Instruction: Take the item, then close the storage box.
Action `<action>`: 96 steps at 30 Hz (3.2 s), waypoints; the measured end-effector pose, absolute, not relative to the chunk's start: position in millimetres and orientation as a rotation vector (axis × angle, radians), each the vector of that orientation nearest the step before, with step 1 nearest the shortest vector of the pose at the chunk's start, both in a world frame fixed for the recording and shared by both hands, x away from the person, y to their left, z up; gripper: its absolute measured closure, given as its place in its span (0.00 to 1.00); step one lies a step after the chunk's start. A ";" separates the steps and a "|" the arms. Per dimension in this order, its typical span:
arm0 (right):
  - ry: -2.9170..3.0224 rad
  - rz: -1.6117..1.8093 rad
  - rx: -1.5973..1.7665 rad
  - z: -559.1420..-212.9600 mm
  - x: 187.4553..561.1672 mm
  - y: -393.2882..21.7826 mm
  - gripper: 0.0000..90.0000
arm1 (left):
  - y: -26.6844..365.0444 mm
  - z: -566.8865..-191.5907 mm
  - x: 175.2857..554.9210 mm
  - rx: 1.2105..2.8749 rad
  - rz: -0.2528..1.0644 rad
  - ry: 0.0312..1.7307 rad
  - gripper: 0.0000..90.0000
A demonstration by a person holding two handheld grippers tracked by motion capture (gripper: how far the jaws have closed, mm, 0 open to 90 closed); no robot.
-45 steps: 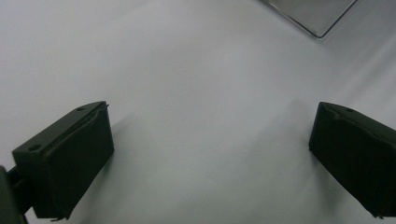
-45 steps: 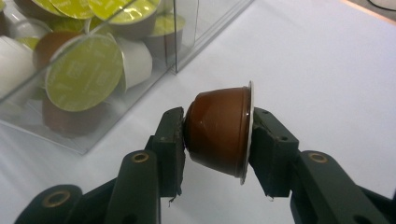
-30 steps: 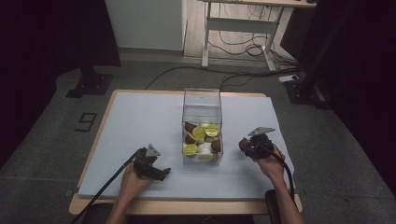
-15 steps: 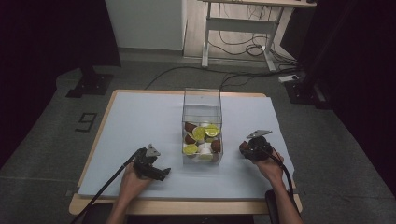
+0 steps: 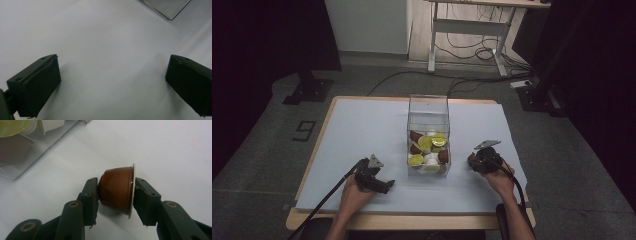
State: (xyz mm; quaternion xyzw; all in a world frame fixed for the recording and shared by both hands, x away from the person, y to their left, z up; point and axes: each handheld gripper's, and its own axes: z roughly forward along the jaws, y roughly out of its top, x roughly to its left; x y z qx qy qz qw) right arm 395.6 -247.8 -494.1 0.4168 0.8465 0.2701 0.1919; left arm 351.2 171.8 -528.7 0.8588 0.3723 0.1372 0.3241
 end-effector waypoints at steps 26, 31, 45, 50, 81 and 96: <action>2.376 0.748 1.211 -498.0 375.4 -255.0 0.14 | 171.8 -528.7 351.1 2.252 0.360 0.977 0.00; 2.395 0.742 1.247 -505.9 371.8 -256.1 0.03 | 171.7 -528.8 351.1 2.250 0.361 0.978 0.00; 2.433 0.760 1.293 -523.2 376.0 -259.0 0.00 | 171.7 -528.8 351.0 2.250 0.361 0.978 0.00; 2.426 0.766 1.296 -523.7 375.3 -259.2 0.00 | 171.5 -528.8 351.0 2.251 0.362 0.978 0.00; 2.408 0.760 1.231 -508.9 371.1 -256.1 0.02 | 171.7 -524.8 348.5 2.227 0.350 0.964 0.00; 2.392 0.819 1.202 -496.2 365.0 -252.2 0.04 | 160.1 -502.4 341.3 2.176 0.337 0.877 0.03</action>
